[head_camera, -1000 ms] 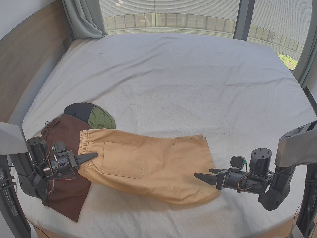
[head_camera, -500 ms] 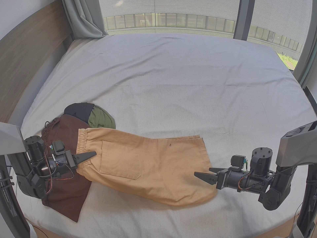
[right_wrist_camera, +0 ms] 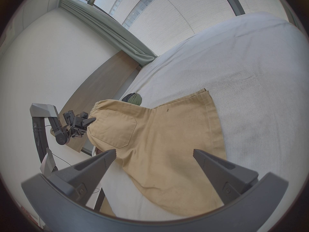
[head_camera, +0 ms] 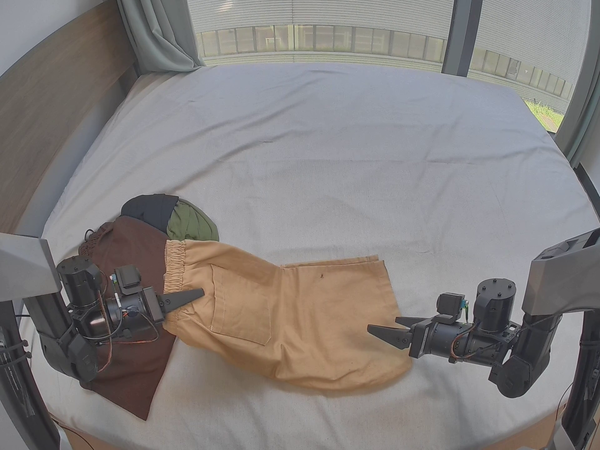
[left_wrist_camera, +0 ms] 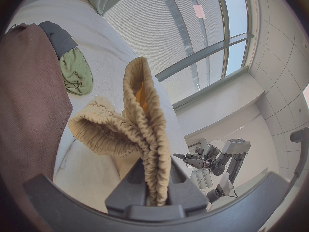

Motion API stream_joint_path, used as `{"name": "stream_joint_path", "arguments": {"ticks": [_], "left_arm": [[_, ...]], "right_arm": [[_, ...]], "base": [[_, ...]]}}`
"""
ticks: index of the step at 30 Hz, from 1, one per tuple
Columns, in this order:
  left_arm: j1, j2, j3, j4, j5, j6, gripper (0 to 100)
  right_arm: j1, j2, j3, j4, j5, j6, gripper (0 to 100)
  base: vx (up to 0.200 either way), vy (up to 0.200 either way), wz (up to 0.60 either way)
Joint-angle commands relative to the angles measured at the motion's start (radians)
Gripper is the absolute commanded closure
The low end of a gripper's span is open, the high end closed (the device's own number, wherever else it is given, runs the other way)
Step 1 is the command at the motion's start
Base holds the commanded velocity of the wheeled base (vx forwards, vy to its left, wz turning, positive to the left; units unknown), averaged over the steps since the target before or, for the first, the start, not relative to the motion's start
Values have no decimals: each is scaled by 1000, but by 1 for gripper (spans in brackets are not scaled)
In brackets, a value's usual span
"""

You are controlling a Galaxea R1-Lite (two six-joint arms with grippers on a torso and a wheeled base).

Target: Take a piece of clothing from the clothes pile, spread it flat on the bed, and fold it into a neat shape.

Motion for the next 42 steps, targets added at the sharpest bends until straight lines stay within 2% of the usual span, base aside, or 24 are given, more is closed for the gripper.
{"name": "stream_joint_path", "arguments": {"ticks": [1, 6, 21, 30, 34, 35, 38, 42], "left_arm": [[-41, 0, -5, 0, 30, -1, 100], [-87, 6, -16, 0, 79, -2, 100], [-158, 29, -72, 2, 88, -12, 100], [-229, 53, -108, 3, 134, -13, 100], [-255, 60, -132, 2, 136, -53, 100], [-272, 53, -149, 2, 139, -101, 100], [-290, 46, -169, 2, 140, -147, 100], [-310, 49, -192, 2, 142, -167, 100]], "right_arm": [[1, 0, 0, 0, 1, 0, 0], [1, 0, 0, 0, 1, -2, 0], [16, 0, -8, 0, -1, -2, 0], [16, 0, -11, 0, -2, -2, 0], [16, 0, -13, 0, -2, -2, 0], [16, -2, -16, -2, -2, -2, 0], [14, -11, -25, 0, -4, 1, 0], [13, -14, -31, 0, -4, 1, 0]], "base": [[0, 0, 0], [0, 0, 0], [0, 0, 0], [0, 0, 0], [0, 0, 0], [0, 0, 0], [0, 0, 0], [0, 0, 0]]}}
